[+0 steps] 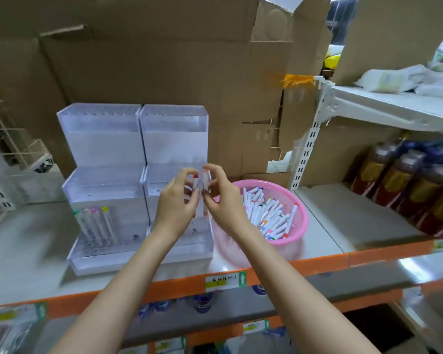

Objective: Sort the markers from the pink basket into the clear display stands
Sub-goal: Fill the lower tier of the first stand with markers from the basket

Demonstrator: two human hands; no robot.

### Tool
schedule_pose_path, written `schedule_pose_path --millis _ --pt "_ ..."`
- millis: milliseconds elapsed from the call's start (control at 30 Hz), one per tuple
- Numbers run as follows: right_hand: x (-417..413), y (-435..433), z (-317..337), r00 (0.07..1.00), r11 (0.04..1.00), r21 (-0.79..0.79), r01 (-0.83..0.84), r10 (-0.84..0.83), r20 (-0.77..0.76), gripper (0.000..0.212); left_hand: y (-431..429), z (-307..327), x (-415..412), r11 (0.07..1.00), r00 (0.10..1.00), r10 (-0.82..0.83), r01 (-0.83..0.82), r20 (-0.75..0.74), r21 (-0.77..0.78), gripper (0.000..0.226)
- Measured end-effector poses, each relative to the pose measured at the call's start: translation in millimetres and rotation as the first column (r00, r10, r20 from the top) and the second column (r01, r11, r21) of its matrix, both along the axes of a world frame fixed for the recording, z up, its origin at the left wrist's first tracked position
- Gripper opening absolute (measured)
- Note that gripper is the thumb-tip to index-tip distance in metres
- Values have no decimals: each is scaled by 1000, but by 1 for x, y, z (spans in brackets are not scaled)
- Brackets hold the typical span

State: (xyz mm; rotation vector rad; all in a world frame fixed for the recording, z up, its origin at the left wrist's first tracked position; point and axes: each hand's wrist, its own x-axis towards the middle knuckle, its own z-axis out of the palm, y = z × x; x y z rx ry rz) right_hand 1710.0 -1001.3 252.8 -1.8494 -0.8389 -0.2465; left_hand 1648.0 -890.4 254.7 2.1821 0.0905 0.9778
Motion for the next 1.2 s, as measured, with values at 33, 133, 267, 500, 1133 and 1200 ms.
schedule_pose_path --millis 33,133,267,500,1133,1200 --pt "-5 10 1 1000 1000 5 -7 7 8 50 10 1 -7 1000 1000 4 -4 5 -3 28" --pt "-22 38 2 999 1000 2 -30 30 31 49 38 4 -29 999 999 38 -38 9 9 26" --pt "-40 73 1 998 999 -20 -46 47 49 48 77 5 -56 996 996 90 -90 7 26 26" --pt "-60 123 -5 996 996 -66 -56 60 72 49 127 0 -82 991 991 131 -131 17 12 25" --pt "-71 160 -24 998 998 -39 -58 59 7 39 170 -24 -80 996 997 71 -72 -24 -43 18" --pt "-71 161 -27 998 997 -46 -59 59 6 36 171 -27 -81 997 996 78 -78 -35 -15 19"
